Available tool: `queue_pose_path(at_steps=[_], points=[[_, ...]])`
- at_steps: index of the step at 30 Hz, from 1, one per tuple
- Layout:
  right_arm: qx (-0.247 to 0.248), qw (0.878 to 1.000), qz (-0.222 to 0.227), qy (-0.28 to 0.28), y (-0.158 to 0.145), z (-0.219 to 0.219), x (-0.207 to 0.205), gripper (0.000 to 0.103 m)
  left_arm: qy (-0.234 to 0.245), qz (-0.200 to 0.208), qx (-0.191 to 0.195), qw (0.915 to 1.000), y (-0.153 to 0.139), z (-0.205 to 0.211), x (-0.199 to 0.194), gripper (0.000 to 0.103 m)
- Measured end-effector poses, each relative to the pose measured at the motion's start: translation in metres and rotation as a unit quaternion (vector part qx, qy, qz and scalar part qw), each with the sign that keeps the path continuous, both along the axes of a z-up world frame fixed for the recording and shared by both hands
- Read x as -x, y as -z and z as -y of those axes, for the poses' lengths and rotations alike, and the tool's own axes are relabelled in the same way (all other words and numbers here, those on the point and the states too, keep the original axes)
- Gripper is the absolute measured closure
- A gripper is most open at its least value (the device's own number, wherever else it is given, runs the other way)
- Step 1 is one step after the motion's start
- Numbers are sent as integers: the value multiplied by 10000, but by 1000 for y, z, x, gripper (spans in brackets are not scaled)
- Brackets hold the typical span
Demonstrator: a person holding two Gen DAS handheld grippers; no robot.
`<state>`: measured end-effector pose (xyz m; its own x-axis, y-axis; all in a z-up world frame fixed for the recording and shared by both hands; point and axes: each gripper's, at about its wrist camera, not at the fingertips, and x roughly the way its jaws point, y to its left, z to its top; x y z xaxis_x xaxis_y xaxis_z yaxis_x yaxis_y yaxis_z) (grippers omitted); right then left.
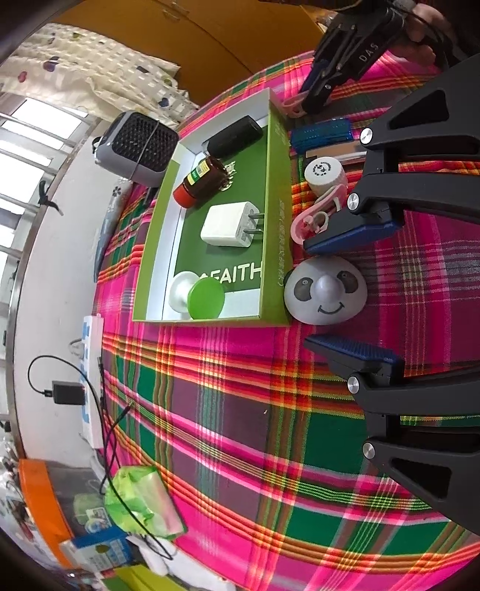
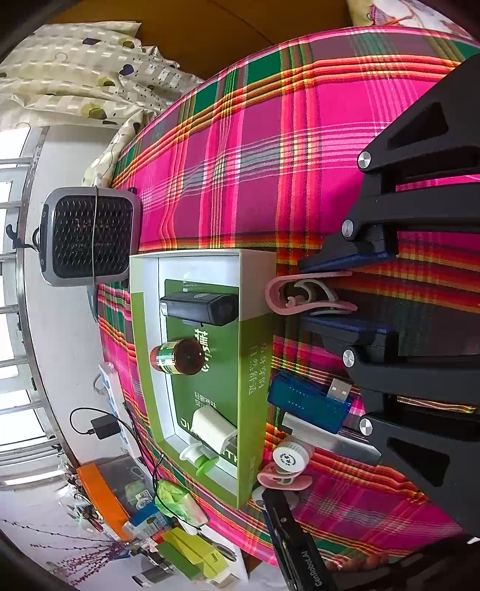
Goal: Organize rigid objects
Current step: 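Grasp the pink clip with the right tool while the left tool grasps the white round device, then carry the pink clip and white round device over the green tray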
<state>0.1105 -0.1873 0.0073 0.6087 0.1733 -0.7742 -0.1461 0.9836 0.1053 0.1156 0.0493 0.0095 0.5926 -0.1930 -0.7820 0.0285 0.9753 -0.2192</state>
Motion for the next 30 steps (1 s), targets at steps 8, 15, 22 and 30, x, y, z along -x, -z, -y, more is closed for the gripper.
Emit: queue_pose_path(at_steps=[8,15,22,30], points=[[2,10000,2,1,0,0,0,78,-84,3,120,9999,0,-4,1,68],[10,10000,5,1,0,0,0,78,-79,43,207,9997,-1,-6,3,74],[26,10000,9,0,0,-1,0,78,-62,62,182,9998,-1,-6,5,74],[42,10000,11,-2,0,-1,1,78,-44,128,210,9997,-5,-6,7,77]])
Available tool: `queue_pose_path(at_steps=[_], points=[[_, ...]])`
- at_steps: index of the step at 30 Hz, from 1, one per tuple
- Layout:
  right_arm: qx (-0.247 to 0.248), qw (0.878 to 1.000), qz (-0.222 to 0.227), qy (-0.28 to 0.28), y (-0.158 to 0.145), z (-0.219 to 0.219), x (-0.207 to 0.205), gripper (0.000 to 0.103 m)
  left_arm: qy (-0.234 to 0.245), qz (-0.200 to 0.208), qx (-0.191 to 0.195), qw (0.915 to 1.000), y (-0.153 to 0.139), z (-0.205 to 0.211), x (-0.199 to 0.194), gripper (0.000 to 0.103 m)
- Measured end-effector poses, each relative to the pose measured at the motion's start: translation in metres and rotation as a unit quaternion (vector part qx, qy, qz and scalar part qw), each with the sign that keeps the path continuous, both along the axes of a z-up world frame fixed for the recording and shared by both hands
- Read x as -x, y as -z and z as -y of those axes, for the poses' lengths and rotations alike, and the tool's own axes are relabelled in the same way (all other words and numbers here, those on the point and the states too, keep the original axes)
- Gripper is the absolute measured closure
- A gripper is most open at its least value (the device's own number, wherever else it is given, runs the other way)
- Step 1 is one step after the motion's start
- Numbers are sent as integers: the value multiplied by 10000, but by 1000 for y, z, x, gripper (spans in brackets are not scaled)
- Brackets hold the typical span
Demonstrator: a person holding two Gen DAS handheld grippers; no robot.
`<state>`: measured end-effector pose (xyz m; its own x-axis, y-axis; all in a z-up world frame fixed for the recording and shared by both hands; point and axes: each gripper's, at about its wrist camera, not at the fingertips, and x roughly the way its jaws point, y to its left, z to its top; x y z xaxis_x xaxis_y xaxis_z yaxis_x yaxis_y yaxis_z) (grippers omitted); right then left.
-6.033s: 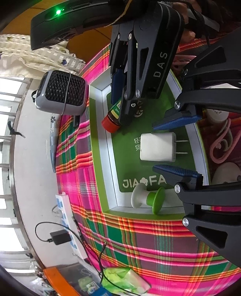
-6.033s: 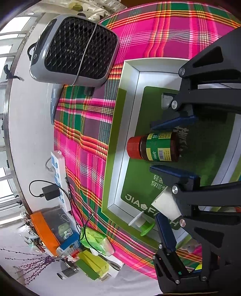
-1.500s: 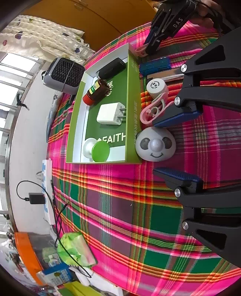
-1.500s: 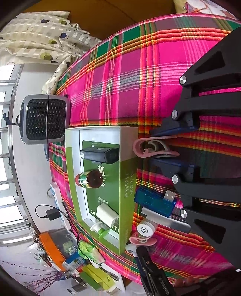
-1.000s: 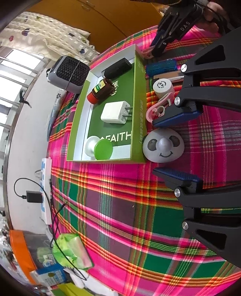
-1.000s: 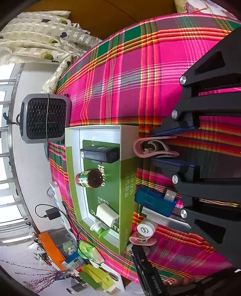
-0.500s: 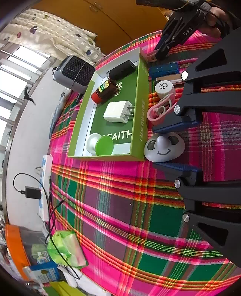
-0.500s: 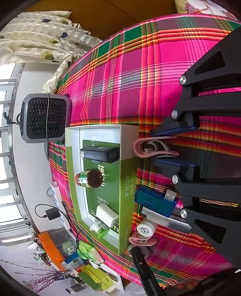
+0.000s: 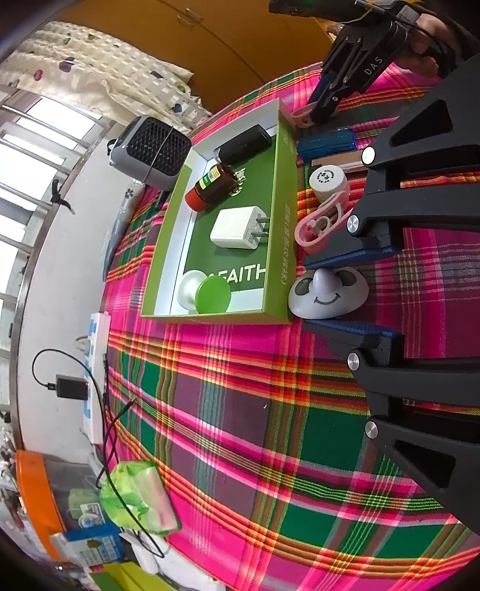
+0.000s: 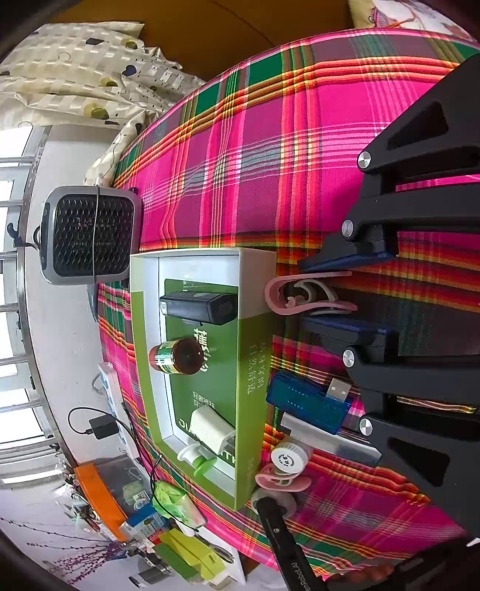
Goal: Organize rigid objects
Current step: 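Carry the pink clip and white round device over the green tray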
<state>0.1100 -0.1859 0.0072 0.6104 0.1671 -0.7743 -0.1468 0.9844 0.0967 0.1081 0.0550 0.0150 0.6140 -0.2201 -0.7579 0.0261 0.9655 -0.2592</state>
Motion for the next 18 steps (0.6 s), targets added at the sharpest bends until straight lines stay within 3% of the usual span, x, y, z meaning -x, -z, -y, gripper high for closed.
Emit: queue_pose_path(at_steps=[18], points=[[48,9999,115,-59,-6,-2,5,79,-3,118,32,9999,-9,-4,7,77]])
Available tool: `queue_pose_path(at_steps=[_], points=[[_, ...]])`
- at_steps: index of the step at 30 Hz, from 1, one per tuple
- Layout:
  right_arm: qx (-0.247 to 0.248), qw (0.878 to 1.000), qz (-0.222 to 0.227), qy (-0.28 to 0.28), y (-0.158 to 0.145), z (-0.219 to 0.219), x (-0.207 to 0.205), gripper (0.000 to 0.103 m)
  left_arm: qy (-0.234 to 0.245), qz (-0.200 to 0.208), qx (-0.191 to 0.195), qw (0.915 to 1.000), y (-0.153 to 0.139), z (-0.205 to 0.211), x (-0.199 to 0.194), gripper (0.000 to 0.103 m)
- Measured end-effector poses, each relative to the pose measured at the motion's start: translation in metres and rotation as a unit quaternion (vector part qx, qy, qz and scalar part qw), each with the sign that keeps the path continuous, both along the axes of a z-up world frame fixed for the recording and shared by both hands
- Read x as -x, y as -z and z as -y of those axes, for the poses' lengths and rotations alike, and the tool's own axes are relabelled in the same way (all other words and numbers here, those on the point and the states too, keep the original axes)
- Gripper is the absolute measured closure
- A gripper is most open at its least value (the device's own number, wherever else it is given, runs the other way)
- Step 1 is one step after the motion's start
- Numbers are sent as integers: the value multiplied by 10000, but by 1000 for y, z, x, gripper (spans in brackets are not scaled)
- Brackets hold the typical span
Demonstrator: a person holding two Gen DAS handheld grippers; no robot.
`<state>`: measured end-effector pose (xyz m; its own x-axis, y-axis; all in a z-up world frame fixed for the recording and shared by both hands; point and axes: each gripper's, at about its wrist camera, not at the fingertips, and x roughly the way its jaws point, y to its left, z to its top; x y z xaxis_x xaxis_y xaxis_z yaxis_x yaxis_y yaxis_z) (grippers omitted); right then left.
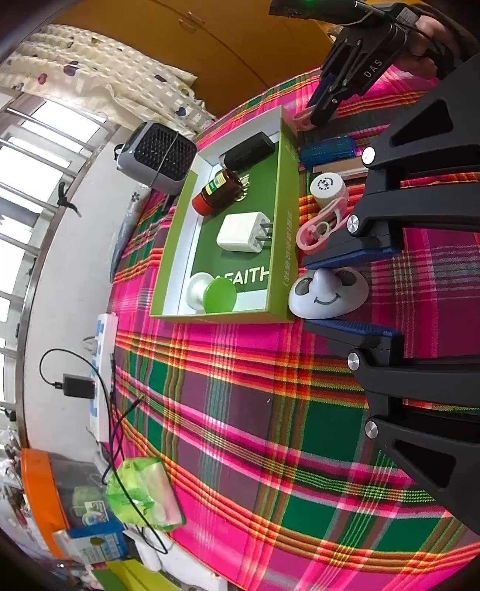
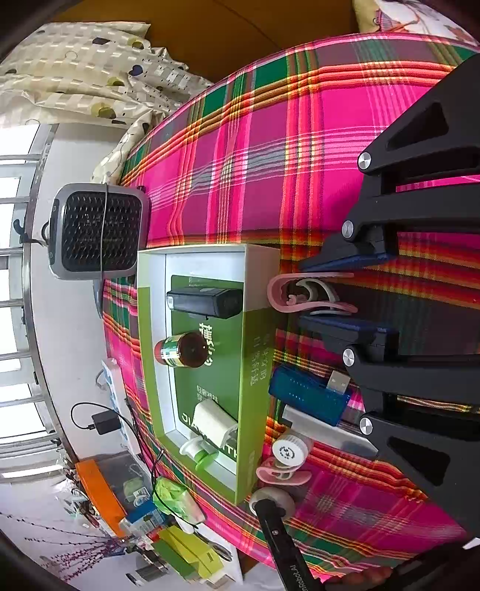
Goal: Organize rigid objects
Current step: 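Carry the pink clip and white round device over the green tray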
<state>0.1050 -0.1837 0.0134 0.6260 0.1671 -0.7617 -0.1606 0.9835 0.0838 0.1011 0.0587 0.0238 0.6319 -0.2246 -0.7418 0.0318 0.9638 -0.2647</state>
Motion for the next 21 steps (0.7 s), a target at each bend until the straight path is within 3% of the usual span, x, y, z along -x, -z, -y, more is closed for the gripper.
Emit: queue_pose_path(at_steps=[21], points=[[-78,9991,325,-242,-33,-10,-9,79,222,375,12,9990,-37,7,-8,77]])
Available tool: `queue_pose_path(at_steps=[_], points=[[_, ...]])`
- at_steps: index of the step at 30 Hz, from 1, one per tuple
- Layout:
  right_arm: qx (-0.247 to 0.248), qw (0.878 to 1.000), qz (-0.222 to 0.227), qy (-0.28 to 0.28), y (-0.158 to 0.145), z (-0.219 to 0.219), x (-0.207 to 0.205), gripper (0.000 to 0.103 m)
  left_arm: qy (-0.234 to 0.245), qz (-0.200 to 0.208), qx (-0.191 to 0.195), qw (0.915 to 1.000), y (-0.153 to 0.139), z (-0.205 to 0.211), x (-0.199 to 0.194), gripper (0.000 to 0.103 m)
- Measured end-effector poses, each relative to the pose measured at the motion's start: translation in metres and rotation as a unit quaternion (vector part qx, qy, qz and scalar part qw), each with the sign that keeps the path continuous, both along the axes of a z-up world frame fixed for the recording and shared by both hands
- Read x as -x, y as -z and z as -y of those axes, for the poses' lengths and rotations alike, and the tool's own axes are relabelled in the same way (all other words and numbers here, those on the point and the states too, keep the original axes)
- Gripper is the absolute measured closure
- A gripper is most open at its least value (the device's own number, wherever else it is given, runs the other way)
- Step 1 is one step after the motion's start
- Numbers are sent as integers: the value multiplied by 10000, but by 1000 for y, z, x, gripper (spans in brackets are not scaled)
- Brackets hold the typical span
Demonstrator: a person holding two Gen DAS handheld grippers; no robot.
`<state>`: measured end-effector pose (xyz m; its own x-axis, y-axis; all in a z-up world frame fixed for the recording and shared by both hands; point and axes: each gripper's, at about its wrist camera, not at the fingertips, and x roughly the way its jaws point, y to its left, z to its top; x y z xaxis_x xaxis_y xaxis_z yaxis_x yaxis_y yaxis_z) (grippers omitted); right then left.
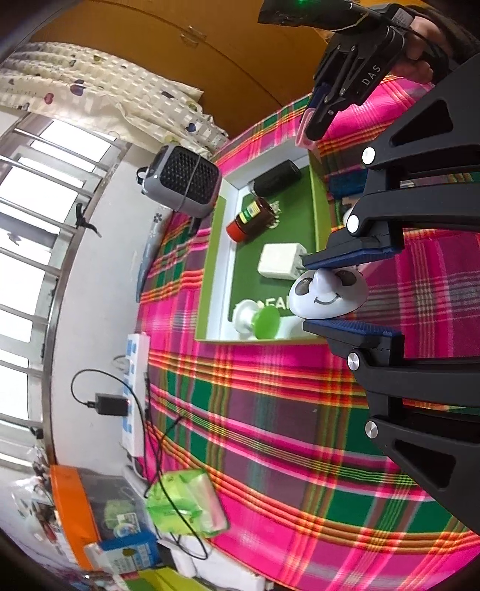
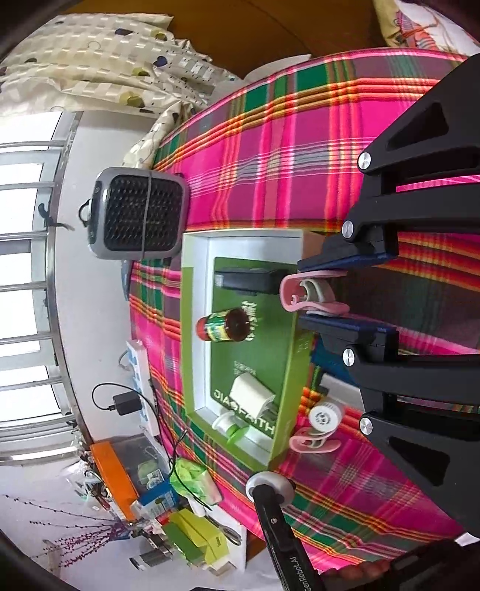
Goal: Organize rigid objects
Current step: 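Carry the pink clip and white round device over the green tray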
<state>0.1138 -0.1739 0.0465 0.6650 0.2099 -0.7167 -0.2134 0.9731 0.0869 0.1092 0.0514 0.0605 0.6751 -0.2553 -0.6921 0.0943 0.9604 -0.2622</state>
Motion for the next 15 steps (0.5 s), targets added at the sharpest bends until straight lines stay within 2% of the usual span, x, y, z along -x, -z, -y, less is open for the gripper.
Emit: queue_pose_path(at_steps=[15], points=[[-99,9996,105,-259,-15,-9,-15,79,168,56,43,9998,-9,8,-23,77]])
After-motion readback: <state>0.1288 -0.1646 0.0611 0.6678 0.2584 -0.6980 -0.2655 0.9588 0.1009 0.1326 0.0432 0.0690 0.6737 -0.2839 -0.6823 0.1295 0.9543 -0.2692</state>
